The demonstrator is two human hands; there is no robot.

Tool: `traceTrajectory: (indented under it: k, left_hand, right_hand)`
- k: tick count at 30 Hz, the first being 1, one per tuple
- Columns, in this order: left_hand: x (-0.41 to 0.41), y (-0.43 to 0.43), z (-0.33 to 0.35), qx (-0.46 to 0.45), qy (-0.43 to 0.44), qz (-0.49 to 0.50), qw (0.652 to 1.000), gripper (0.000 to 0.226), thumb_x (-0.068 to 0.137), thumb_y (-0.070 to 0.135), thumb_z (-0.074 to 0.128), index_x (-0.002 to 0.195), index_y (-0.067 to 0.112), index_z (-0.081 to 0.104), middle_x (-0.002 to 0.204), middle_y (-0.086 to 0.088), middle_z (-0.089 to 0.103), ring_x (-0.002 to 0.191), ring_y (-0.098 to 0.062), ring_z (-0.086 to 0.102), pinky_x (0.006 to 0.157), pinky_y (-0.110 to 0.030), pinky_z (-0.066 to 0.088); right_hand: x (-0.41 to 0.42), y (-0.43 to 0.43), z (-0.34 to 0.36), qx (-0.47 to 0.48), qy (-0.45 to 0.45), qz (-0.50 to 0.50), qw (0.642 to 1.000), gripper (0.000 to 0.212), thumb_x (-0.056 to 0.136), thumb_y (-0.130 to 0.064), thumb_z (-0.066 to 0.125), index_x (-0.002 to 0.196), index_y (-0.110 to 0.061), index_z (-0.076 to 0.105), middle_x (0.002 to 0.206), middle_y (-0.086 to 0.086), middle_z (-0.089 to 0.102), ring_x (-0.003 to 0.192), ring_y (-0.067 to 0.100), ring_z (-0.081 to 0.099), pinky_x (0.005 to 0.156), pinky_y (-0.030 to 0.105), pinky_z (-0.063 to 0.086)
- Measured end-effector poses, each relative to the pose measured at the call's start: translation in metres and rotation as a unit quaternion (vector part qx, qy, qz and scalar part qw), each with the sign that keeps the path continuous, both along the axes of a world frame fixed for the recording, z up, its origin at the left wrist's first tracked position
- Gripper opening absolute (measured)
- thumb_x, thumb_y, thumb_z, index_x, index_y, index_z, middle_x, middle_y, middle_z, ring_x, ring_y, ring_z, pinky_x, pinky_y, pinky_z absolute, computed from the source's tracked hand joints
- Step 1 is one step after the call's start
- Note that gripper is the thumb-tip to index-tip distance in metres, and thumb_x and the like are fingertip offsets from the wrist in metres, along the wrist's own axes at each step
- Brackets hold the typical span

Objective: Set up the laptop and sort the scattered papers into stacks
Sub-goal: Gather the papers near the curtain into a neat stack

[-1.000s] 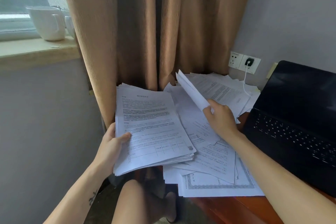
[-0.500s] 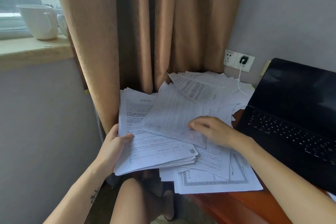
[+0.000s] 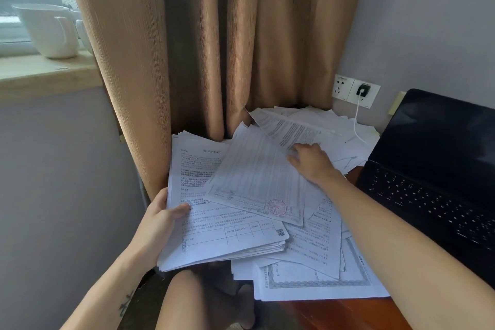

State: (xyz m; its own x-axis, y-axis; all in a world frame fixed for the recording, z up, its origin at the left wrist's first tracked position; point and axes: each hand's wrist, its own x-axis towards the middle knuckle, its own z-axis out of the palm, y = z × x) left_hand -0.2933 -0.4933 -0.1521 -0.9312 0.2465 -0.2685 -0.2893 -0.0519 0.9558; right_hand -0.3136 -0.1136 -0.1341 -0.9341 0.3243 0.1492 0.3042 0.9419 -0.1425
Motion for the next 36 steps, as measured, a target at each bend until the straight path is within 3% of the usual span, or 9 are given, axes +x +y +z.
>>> traceTrajectory:
  k: [4,7,10,14,16,19,25,29,36]
  left_hand:
    - [0.001,0.0,0.001,-0.007,0.002,-0.005,1.0,0.033,0.1,0.001,0.061,0.124,0.024,0.062,0.106,-0.004,0.079,0.094,-0.032,0.078,0.082,-0.052,0.061]
    - [0.001,0.0,0.001,-0.005,0.001,-0.008,1.0,0.033,0.1,0.001,0.061,0.123,0.025,0.062,0.107,-0.004,0.079,0.093,-0.032,0.078,0.08,-0.052,0.062]
    - [0.002,0.0,0.002,-0.008,-0.001,-0.01,1.0,0.034,0.1,0.001,0.061,0.125,0.024,0.061,0.112,-0.007,0.077,0.096,-0.033,0.077,0.082,-0.054,0.062]
    - [0.003,0.0,0.004,-0.007,-0.001,-0.012,1.0,0.036,0.1,0.001,0.061,0.128,0.023,0.059,0.116,-0.007,0.075,0.1,-0.033,0.075,0.085,-0.054,0.061]
    - [0.003,0.0,0.005,-0.003,-0.003,-0.011,1.0,0.036,0.1,0.001,0.061,0.129,0.022,0.059,0.118,-0.008,0.075,0.101,-0.033,0.075,0.087,-0.055,0.061]
    - [0.004,0.0,0.006,-0.003,-0.004,-0.012,1.0,0.036,0.1,0.001,0.06,0.128,0.022,0.058,0.118,-0.008,0.074,0.102,-0.033,0.075,0.089,-0.056,0.06]
    - [0.006,-0.001,0.005,0.001,-0.011,-0.013,1.0,0.04,0.1,0.001,0.06,0.134,0.022,0.056,0.121,-0.008,0.073,0.104,-0.032,0.074,0.089,-0.055,0.06]
    - [0.009,0.0,0.006,-0.006,-0.009,-0.017,1.0,0.04,0.101,0.002,0.06,0.136,0.02,0.054,0.124,-0.008,0.07,0.108,-0.033,0.072,0.096,-0.058,0.057]
    - [0.01,0.0,0.012,-0.012,-0.008,-0.013,1.0,0.04,0.101,0.001,0.059,0.136,0.02,0.054,0.12,-0.007,0.071,0.104,-0.031,0.072,0.083,-0.048,0.06]
  right_hand:
    - [0.005,0.001,-0.002,0.117,0.01,0.008,0.993,0.024,0.089,0.012,0.05,0.104,0.003,0.065,0.096,0.024,0.067,0.094,0.037,0.061,0.067,0.04,0.05]
    - [0.017,-0.009,0.013,0.108,0.02,0.001,0.994,0.022,0.09,0.007,0.05,0.103,0.001,0.066,0.097,0.02,0.067,0.088,0.034,0.062,0.063,0.033,0.043]
    - [0.03,-0.028,0.038,0.002,-0.025,-0.013,1.0,0.008,0.095,-0.006,0.052,0.089,-0.008,0.057,0.085,0.01,0.056,0.073,0.025,0.054,0.058,0.03,0.034]
    - [0.035,-0.059,0.064,-0.19,-0.059,-0.013,0.98,0.035,0.095,-0.017,0.057,0.068,-0.015,0.036,0.07,0.0,0.038,0.059,0.013,0.037,0.051,0.028,0.025]
    - [0.033,-0.076,0.062,-0.299,-0.039,0.012,0.953,0.03,0.096,-0.017,0.057,0.07,-0.012,0.044,0.071,0.003,0.049,0.06,0.014,0.047,0.053,0.029,0.038]
    - [0.035,-0.095,0.051,-0.424,-0.053,0.071,0.902,0.023,0.102,-0.029,0.055,0.104,-0.01,0.067,0.1,0.004,0.072,0.088,0.015,0.069,0.085,0.031,0.055]
    - [0.077,-0.079,0.027,-0.259,-0.019,0.128,0.957,0.06,0.094,-0.054,0.061,0.148,-0.034,0.045,0.146,-0.012,0.049,0.137,0.008,0.04,0.117,0.036,0.034]
    - [0.114,-0.067,0.021,-0.094,-0.19,0.127,0.969,0.094,0.083,-0.074,0.06,0.158,-0.037,0.018,0.163,-0.014,0.015,0.151,0.014,0.009,0.123,0.043,0.013]
    - [0.125,-0.072,0.024,0.027,-0.1,0.207,0.973,0.043,0.096,-0.039,0.048,0.138,-0.03,0.051,0.132,-0.01,0.059,0.115,0.019,0.056,0.093,0.039,0.05]
